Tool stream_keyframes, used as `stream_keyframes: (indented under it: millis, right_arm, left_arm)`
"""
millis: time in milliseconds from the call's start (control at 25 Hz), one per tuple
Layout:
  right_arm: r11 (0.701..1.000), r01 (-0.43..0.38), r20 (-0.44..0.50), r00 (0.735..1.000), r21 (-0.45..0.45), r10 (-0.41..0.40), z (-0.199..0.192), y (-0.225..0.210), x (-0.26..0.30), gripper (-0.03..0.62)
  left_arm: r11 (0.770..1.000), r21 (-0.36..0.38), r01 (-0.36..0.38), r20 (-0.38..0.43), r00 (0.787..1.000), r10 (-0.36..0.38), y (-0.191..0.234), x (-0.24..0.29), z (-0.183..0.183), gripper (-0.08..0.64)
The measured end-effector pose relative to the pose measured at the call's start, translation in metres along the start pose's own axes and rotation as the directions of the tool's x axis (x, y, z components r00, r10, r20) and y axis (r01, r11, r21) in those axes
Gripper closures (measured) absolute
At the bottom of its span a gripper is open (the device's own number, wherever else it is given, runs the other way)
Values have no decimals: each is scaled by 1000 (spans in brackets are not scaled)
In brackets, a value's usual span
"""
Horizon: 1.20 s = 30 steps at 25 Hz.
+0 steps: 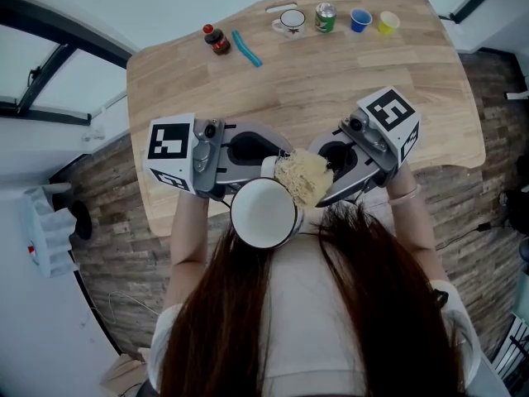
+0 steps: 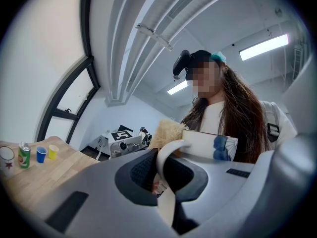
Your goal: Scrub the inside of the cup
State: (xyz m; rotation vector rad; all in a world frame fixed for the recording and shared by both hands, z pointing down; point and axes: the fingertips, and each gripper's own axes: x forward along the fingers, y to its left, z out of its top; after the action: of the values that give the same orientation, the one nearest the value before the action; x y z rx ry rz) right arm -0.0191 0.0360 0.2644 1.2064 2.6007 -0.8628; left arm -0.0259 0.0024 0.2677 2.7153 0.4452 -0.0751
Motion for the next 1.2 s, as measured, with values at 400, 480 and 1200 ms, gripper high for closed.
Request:
stream_keyframes:
  millis: [400,480,1200]
  right_arm:
    - [994,104,39,994,-30,-102,4,-3,-9,512]
    - [992,124,42,992,-38,-122,7,-6,-11,512]
    - [927,348,43,938,-141,-345,22,-22,-27,512]
  left_arm:
    - [996,-30,-79,86,993,82,16,-10,1,535]
    - [996,-38,-87,99,991,90,20,-13,2,535]
    - [972,-122,-202,195,955,222,52,-36,8,535]
